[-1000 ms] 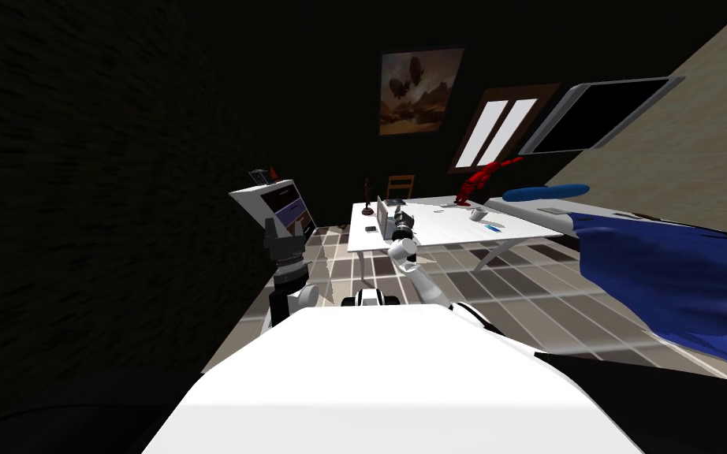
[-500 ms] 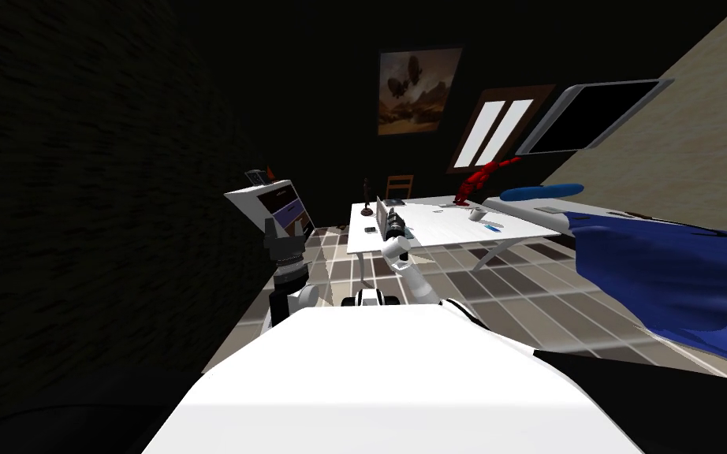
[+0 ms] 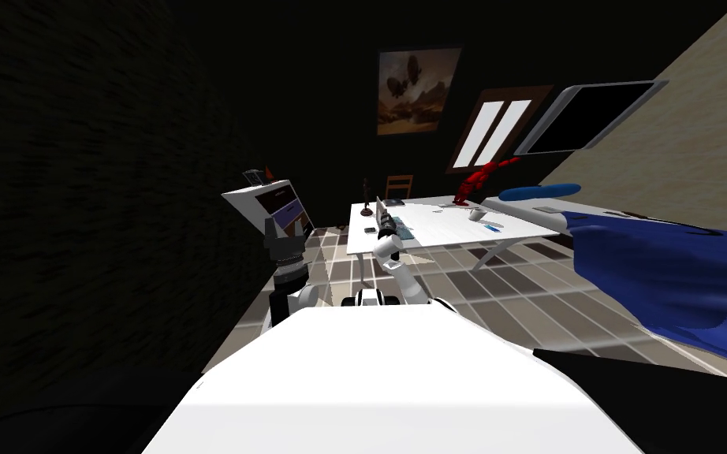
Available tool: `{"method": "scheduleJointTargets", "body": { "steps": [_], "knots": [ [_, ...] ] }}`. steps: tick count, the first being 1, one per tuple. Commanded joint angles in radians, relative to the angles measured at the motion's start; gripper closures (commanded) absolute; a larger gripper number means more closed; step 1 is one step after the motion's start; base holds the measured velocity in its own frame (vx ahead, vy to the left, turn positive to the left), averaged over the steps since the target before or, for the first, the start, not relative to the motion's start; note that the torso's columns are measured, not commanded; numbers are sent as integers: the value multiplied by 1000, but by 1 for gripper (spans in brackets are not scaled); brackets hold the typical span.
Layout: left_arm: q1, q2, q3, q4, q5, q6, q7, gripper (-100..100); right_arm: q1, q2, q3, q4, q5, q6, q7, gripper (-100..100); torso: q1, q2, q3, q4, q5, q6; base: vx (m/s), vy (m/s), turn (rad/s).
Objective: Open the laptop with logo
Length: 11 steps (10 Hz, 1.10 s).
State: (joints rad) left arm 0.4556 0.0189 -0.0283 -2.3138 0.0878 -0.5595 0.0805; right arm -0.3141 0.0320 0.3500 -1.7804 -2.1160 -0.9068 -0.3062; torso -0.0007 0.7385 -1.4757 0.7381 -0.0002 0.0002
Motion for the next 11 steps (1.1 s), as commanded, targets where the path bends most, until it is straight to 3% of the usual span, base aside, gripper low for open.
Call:
{"method": "scheduleJointTargets", "body": {
  "steps": [1, 5, 10, 11],
  "knots": [
    [0, 0, 0, 0, 0, 0, 0, 0, 0, 0, 0, 0, 0, 0, 0, 100, 0, 0, 0, 0, 0, 0, 0, 0, 0],
    [0, 0, 0, 0, 0, 0, 0, 0, 32, 6, -9, -74, -117, -32, -65, 100, -11, -6, -4, -6, -5, 5, 37, -71, -34],
    [0, 0, 0, 0, 0, 0, 0, 0, 64, 12, -18, -149, -235, -64, -129, 100, -3, -3, -2, -5, -2, 1, 30, -80, -50],
    [0, 0, 0, 0, 0, 0, 0, 0, 51, 11, -20, -138, -218, -54, -120, 100, 1, -3, -1, -4, -1, -1, 16, -40, -27]
  ]
}}
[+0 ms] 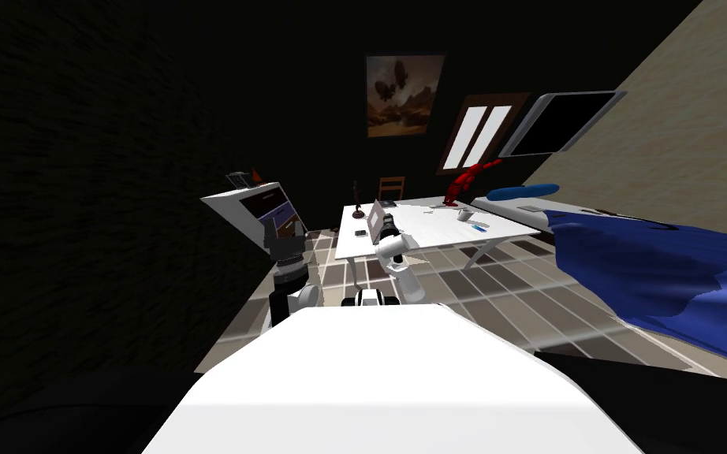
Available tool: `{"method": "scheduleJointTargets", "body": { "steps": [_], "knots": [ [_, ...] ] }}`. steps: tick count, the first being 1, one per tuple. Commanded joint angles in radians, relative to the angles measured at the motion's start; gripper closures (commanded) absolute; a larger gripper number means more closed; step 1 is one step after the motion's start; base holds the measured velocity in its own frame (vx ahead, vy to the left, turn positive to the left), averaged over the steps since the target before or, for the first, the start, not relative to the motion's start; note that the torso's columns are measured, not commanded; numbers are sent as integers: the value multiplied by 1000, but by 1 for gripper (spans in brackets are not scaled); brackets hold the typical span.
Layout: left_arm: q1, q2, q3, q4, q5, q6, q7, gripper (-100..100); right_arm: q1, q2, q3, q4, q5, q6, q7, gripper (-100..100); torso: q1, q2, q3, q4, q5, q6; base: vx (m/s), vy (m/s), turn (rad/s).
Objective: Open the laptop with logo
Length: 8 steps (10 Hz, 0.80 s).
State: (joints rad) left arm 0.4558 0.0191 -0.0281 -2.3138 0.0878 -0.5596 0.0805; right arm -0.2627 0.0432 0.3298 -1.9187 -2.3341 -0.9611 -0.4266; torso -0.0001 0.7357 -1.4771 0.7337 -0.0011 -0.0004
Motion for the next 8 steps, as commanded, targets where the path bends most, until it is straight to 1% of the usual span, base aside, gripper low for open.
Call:
{"method": "scheduleJointTargets", "body": {
  "steps": [1, 8],
  "knots": [
    [0, 0, 0, 0, 0, 0, 0, 0, 31, 0, -9, -13, -45, 13, -47, 100, 5, 2, 1, 2, 2, -2, 31, -57, -59],
    [0, 0, 0, 0, 0, 0, 0, 0, 137, 3, -33, -54, -199, 65, -200, 100, 3, -1, -1, 2, 2, -2, 32, -65, -25]
  ]
}}
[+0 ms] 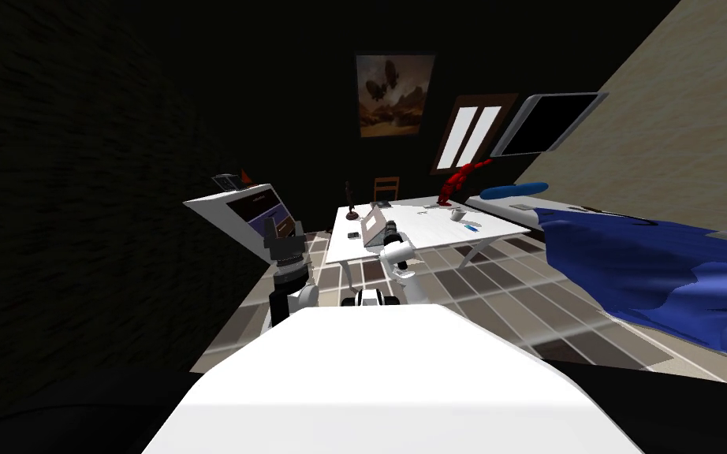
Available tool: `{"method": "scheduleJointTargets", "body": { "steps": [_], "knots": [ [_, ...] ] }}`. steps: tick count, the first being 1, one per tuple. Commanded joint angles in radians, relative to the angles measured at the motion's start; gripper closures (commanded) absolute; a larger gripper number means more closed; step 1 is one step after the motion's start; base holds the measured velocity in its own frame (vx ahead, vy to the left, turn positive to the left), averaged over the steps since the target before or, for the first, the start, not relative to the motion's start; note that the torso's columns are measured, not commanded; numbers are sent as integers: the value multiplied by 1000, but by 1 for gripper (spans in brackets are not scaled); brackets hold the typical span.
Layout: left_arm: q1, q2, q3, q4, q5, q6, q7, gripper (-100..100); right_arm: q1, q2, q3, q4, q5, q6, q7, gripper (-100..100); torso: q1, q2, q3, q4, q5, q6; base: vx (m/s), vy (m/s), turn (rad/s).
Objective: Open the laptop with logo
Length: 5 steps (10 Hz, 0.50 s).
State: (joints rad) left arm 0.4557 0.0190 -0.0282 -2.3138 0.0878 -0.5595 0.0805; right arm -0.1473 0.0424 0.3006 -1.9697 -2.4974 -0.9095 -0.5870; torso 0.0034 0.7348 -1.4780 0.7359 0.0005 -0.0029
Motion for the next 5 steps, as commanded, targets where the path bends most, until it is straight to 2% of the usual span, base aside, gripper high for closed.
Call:
{"method": "scheduleJointTargets", "body": {
  "steps": [1, 2, 3, 4, 5],
  "knots": [
    [0, 0, 0, 0, 0, 0, 0, 0, 37, 4, -7, -9, -58, 21, -61, 100, -2, 0, 0, 1, 0, 1, 24, -58, -18],
    [0, 0, 0, 0, 0, 0, 0, 0, 28, 3, -6, -10, -46, 11, -41, 100, -2, 0, 0, 2, 0, 1, 8, -26, -6],
    [0, 0, 0, 0, 0, 0, 0, 0, 68, 3, -13, 0, -93, 57, -91, 100, -1, 3, 1, 3, 0, 2, 30, -42, -36],
    [0, 0, 0, 0, 0, 0, 0, 0, 68, 3, -13, 0, -93, 57, -91, 100, -2, 2, 1, 2, 0, 1, 27, -42, -10],
    [0, 0, 0, 0, 0, 0, 0, 0, 87, 3, -17, 5, -115, 81, -113, 100, -2, 1, 1, 2, 0, 1, 24, -40, -5]
  ]
}}
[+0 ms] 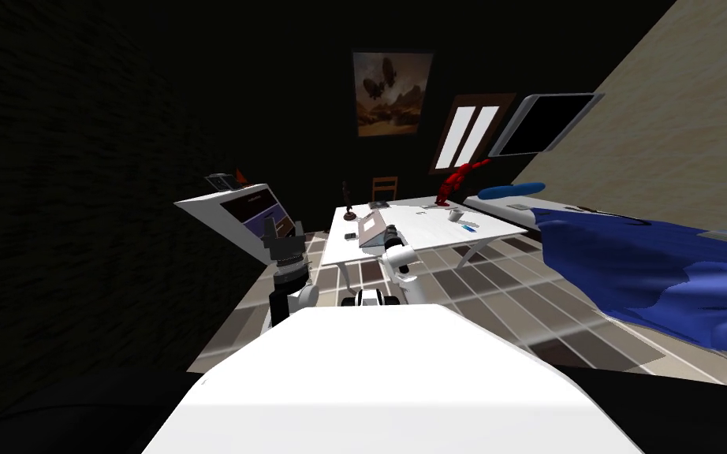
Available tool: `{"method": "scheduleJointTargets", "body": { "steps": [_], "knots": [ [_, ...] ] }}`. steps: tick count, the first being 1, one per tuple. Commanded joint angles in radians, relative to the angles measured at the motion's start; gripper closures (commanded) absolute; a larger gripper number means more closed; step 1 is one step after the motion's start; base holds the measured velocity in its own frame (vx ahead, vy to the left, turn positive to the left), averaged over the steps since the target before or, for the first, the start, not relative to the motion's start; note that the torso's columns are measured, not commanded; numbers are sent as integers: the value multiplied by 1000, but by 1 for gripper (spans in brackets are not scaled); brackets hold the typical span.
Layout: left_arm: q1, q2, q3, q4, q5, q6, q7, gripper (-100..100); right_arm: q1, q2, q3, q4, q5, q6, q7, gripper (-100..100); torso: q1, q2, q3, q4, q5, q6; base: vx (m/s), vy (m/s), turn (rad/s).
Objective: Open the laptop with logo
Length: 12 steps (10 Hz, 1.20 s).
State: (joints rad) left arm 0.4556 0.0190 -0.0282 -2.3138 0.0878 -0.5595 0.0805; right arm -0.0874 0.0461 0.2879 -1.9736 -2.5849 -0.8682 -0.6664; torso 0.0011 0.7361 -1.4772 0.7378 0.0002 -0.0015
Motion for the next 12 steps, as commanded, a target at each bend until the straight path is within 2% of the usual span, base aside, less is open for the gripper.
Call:
{"method": "scheduleJointTargets", "body": {
  "steps": [1, 3, 4, 5, 6, 9, 12],
  "knots": [
    [0, 0, 0, 0, 0, 0, 0, 0, 46, -1, -8, 13, -50, 63, -56, 100, 0, 0, 0, -1, 0, 0, 32, -39, -10],
    [0, 0, 0, 0, 0, 0, 0, 0, 84, -1, -15, 23, -94, 111, -101, 100, -1, 0, 0, 0, 0, 1, 35, -39, -13],
    [0, 0, 0, 0, 0, 0, 0, 0, 23, -52, 1, 73, -30, 145, -35, -100, -2, -1, -1, 0, 0, 2, -108, 19, 278],
    [0, 0, 0, 0, 0, 0, 0, 0, 18, -85, 1, 101, -13, 165, -17, -100, 2, 6, 3, 2, 0, 0, -180, 63, 342],
    [-1, 0, 0, 0, 0, 0, 0, 0, 18, -119, 1, 124, 15, 165, 14, -100, 4, 10, 6, 3, 1, 1, -104, 61, 144],
    [0, 0, 0, 0, 0, 0, 0, 0, 18, -122, 1, 188, 110, 165, 28, -100, -4, -5, -3, -2, -1, 2, -1, 13, 2],
    [0, 0, 0, 0, 0, 0, 0, 0, 18, -122, 1, 188, 198, 165, 28, -100, -1, 3, 2, 0, 0, 1, 10, -6, 0]
  ]
}}
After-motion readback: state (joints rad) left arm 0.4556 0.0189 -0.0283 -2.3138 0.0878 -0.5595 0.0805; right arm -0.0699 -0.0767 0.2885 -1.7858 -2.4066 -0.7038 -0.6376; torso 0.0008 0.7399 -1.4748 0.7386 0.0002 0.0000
